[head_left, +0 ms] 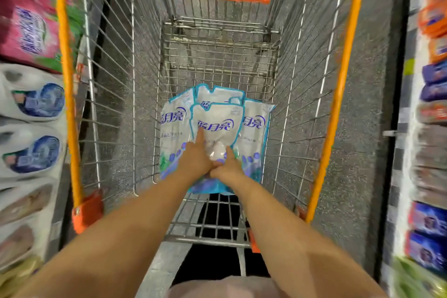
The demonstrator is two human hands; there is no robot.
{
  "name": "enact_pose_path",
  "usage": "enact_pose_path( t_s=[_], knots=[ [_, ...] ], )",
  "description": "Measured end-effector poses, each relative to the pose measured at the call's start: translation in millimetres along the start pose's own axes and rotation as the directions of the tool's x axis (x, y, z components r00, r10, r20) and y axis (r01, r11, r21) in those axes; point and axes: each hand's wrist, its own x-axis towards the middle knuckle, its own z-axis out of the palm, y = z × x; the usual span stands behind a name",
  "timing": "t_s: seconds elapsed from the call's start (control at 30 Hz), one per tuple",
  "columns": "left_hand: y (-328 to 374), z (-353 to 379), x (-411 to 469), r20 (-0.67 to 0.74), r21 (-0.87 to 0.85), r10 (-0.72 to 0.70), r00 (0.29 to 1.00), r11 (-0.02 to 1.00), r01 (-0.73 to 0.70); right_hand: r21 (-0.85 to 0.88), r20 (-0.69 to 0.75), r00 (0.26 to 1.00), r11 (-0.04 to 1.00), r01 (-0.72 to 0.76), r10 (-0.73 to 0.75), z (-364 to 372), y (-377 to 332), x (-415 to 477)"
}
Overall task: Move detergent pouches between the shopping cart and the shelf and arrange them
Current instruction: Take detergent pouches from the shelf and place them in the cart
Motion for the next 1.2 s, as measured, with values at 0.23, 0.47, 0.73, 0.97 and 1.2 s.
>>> enact_pose_path(
  t_s=[0.23,0.47,0.73,0.97,1.2],
  knots=[
    [-4.1,6.2,2.0,-0.025,0.164,0.017,1.000,0.986,-0.013,-0.398,-0.046,0.999,0.917,-0.027,0.010,-1.7,-8.1,-6.9],
    [-2.3,3.0,-18.5,0.008,0.178,-0.034,0.999,0.984,0.032,-0.505,-0.055,0.991,0.860,0.078,-0.122,-7.6,-3.5,-27.4],
    [30.8,-23.1,-90.0,-0.272,-0.043,0.078,0.959,0.995,-0.094,-0.427,-0.155,0.913,0.859,0.283,-0.378,-23.9,-23.0,-96.0],
    [39.8,-33.2,-185.3,-0.570,-0.172,0.057,0.820,0.967,-0.187,-0.418,-0.182,0.781,0.766,0.488,-0.597,-24.7,-30.8,-183.6],
    [30.9,-81.6,-287.4,-0.836,-0.264,0.003,0.549,0.875,-0.406,-0.337,-0.114,0.575,0.576,0.745,-0.810,-2.5,-70.1,-281.3]
  ],
)
